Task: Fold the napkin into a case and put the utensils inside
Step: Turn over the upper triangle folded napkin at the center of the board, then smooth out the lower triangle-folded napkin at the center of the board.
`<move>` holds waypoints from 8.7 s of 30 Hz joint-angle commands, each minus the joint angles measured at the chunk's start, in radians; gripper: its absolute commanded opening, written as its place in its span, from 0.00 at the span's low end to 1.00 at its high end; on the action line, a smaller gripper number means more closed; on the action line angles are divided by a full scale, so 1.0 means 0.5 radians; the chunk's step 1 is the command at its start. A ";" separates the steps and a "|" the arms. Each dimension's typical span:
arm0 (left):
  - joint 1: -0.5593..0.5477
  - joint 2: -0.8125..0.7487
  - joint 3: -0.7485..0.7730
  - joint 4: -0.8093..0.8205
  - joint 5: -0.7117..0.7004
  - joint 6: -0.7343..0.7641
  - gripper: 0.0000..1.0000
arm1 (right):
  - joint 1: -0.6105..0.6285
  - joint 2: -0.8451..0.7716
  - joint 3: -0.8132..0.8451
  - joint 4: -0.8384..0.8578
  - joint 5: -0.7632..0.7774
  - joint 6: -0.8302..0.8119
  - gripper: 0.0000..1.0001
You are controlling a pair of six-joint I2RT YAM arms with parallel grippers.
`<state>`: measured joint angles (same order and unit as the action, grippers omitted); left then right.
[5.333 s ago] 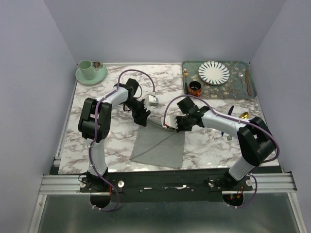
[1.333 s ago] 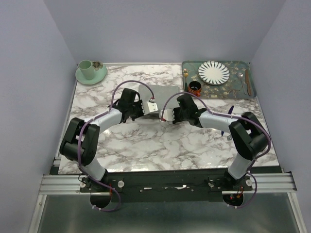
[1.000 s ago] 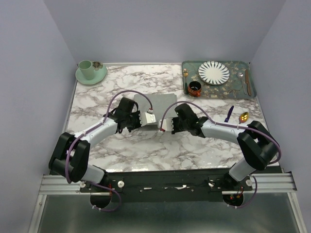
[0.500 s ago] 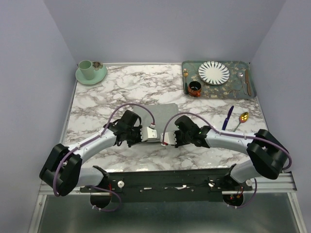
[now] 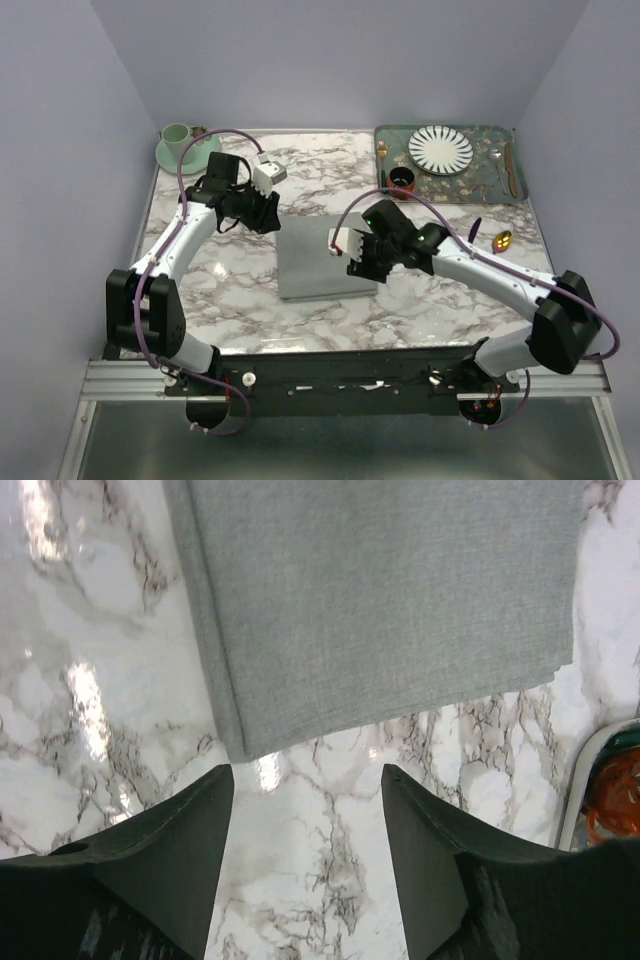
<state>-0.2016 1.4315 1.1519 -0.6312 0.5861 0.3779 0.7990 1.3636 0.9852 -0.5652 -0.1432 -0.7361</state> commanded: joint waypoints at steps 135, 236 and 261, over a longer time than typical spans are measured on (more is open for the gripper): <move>-1.275 -0.056 -1.018 0.636 -1.028 0.238 0.92 | -1.006 1.185 0.739 -0.766 -1.208 1.362 0.01; -1.275 -0.184 -1.043 0.554 -0.979 0.106 0.98 | -0.935 1.537 0.837 -0.855 -0.766 1.337 0.01; -0.152 0.536 -0.147 0.219 -0.304 -0.115 0.38 | -0.905 1.510 1.490 -0.818 -0.183 1.095 0.38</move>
<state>-0.2787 1.6569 1.0664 -0.5026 0.4461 0.2890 0.3458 2.1208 1.6402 -0.9947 -0.3023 -0.1577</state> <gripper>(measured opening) 0.415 0.250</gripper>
